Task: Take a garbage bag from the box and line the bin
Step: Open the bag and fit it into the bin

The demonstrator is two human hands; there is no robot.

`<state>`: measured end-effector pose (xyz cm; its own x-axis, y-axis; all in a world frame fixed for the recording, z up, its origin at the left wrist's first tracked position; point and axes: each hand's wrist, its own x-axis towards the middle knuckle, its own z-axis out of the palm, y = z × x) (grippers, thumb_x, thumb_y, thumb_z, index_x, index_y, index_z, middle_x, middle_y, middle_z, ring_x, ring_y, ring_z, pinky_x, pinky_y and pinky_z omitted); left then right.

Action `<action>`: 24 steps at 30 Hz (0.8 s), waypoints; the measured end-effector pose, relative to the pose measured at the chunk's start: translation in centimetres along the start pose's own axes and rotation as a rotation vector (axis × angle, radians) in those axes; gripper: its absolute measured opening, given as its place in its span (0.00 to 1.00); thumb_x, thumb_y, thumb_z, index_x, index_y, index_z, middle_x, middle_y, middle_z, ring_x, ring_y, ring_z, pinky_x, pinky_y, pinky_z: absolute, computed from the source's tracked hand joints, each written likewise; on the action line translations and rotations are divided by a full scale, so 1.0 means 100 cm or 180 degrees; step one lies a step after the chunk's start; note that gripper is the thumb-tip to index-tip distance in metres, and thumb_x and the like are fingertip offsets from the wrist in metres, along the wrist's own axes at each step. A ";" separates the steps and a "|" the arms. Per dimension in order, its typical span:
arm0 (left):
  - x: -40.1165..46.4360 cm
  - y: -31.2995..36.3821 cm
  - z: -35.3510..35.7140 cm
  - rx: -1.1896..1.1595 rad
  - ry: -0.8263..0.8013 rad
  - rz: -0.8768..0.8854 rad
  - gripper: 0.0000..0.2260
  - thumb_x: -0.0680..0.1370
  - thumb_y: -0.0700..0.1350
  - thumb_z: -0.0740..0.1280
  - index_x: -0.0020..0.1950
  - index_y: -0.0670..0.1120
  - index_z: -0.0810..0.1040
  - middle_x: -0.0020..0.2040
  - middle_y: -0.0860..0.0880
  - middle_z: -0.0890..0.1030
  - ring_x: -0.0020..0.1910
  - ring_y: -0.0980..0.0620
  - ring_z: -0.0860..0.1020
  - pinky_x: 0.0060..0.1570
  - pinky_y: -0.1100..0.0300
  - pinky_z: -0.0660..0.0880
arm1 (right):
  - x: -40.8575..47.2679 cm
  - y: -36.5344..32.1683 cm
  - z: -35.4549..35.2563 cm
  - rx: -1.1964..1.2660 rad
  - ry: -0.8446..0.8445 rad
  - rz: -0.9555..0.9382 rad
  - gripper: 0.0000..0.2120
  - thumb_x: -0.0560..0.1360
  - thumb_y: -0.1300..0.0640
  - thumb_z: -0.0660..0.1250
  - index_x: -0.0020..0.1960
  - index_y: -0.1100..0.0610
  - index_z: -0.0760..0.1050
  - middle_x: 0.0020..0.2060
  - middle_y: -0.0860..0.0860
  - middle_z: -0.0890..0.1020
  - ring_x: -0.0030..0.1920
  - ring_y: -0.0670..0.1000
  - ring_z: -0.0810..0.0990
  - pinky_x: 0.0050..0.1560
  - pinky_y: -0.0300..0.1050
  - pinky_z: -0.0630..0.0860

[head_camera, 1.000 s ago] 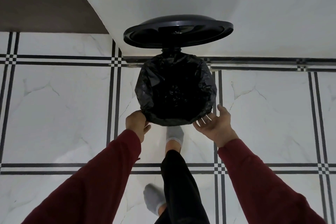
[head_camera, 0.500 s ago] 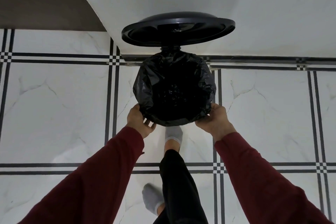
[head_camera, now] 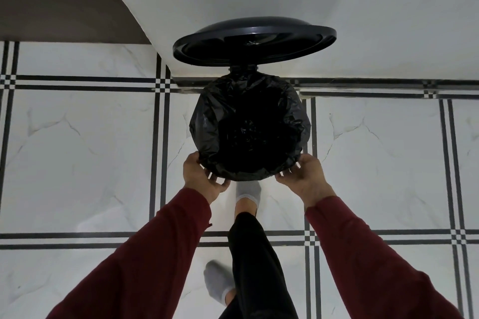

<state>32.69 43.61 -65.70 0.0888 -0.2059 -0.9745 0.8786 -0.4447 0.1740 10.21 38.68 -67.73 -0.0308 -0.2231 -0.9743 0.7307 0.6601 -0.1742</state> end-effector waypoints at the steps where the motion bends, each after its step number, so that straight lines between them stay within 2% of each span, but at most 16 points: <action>1: 0.000 0.001 0.001 0.0048 -0.0018 -0.0023 0.07 0.79 0.49 0.63 0.46 0.48 0.79 0.59 0.46 0.81 0.60 0.45 0.79 0.61 0.39 0.74 | 0.000 -0.003 0.001 -0.0159 0.0057 0.0002 0.12 0.76 0.64 0.60 0.54 0.54 0.78 0.59 0.52 0.82 0.59 0.53 0.82 0.55 0.58 0.79; 5: 0.006 0.003 0.001 0.0128 0.0011 0.0116 0.07 0.81 0.45 0.66 0.55 0.46 0.82 0.57 0.45 0.84 0.54 0.46 0.83 0.48 0.50 0.81 | -0.002 -0.011 0.003 -0.0182 0.0165 0.0026 0.14 0.78 0.66 0.59 0.57 0.59 0.80 0.54 0.55 0.83 0.48 0.54 0.84 0.39 0.49 0.84; 6: 0.009 0.003 0.000 0.0091 0.0072 0.0174 0.09 0.82 0.46 0.66 0.59 0.45 0.82 0.58 0.44 0.84 0.53 0.46 0.84 0.46 0.51 0.82 | -0.004 -0.011 0.003 -0.0181 0.0152 0.0000 0.15 0.77 0.65 0.58 0.58 0.59 0.79 0.53 0.56 0.83 0.46 0.54 0.84 0.37 0.48 0.84; 7: 0.010 0.003 0.001 0.0042 0.0123 0.0225 0.12 0.83 0.47 0.65 0.62 0.44 0.81 0.59 0.44 0.83 0.53 0.46 0.83 0.46 0.51 0.82 | -0.006 -0.012 0.004 -0.0236 0.0189 -0.0062 0.14 0.77 0.62 0.58 0.58 0.59 0.79 0.51 0.56 0.82 0.45 0.55 0.84 0.39 0.49 0.84; 9: 0.009 0.004 0.003 -0.0061 0.0139 0.0264 0.18 0.83 0.54 0.62 0.66 0.44 0.78 0.62 0.43 0.82 0.57 0.45 0.82 0.54 0.48 0.81 | -0.011 -0.015 0.008 -0.0415 0.0171 -0.0175 0.14 0.77 0.53 0.61 0.56 0.59 0.79 0.51 0.55 0.82 0.50 0.55 0.84 0.50 0.52 0.82; 11: 0.006 0.006 0.008 -0.0132 0.0082 0.0247 0.21 0.82 0.62 0.60 0.64 0.47 0.78 0.60 0.45 0.81 0.59 0.43 0.80 0.63 0.44 0.76 | -0.012 -0.017 0.013 -0.0576 0.0077 -0.0193 0.20 0.76 0.45 0.64 0.59 0.58 0.80 0.55 0.54 0.84 0.58 0.55 0.83 0.60 0.55 0.78; 13: 0.004 0.009 0.013 -0.0047 0.0023 0.0246 0.20 0.81 0.63 0.59 0.59 0.50 0.79 0.59 0.46 0.82 0.59 0.43 0.79 0.64 0.42 0.74 | -0.011 -0.018 0.019 -0.0684 -0.0013 -0.0155 0.20 0.76 0.44 0.65 0.61 0.56 0.81 0.57 0.54 0.84 0.60 0.56 0.82 0.63 0.57 0.76; 17: 0.002 0.014 0.022 0.0384 0.0218 0.0309 0.15 0.82 0.56 0.62 0.63 0.51 0.81 0.57 0.48 0.84 0.55 0.45 0.81 0.53 0.47 0.78 | 0.002 -0.010 0.025 -0.0577 -0.0255 -0.0112 0.22 0.82 0.41 0.59 0.68 0.51 0.80 0.64 0.56 0.83 0.65 0.62 0.81 0.70 0.63 0.73; 19: 0.002 0.019 0.022 0.0599 0.0363 0.0362 0.11 0.82 0.48 0.64 0.59 0.48 0.82 0.55 0.46 0.84 0.55 0.44 0.81 0.56 0.46 0.79 | 0.015 -0.008 0.020 -0.0429 -0.0113 -0.0111 0.23 0.80 0.37 0.60 0.68 0.48 0.79 0.65 0.55 0.83 0.65 0.62 0.81 0.69 0.66 0.73; 21: 0.006 0.024 0.018 0.0748 0.0428 0.0424 0.09 0.80 0.41 0.64 0.56 0.47 0.82 0.55 0.45 0.83 0.56 0.44 0.81 0.56 0.45 0.80 | 0.009 -0.008 0.020 -0.0497 0.0087 -0.0239 0.22 0.79 0.36 0.63 0.65 0.49 0.80 0.62 0.53 0.84 0.63 0.58 0.82 0.67 0.63 0.75; 24: 0.009 0.028 0.011 0.0788 0.0527 0.0563 0.15 0.79 0.40 0.62 0.64 0.49 0.77 0.57 0.44 0.83 0.51 0.47 0.81 0.45 0.49 0.81 | 0.000 -0.012 0.022 -0.0641 0.0303 -0.0502 0.13 0.81 0.45 0.64 0.55 0.52 0.81 0.51 0.51 0.84 0.55 0.53 0.82 0.58 0.56 0.80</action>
<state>34.74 41.19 -65.89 0.3223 -0.1634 -0.9324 0.7042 -0.6169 0.3515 10.82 36.30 -67.20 -0.2044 -0.2724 -0.9402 0.5616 0.7541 -0.3405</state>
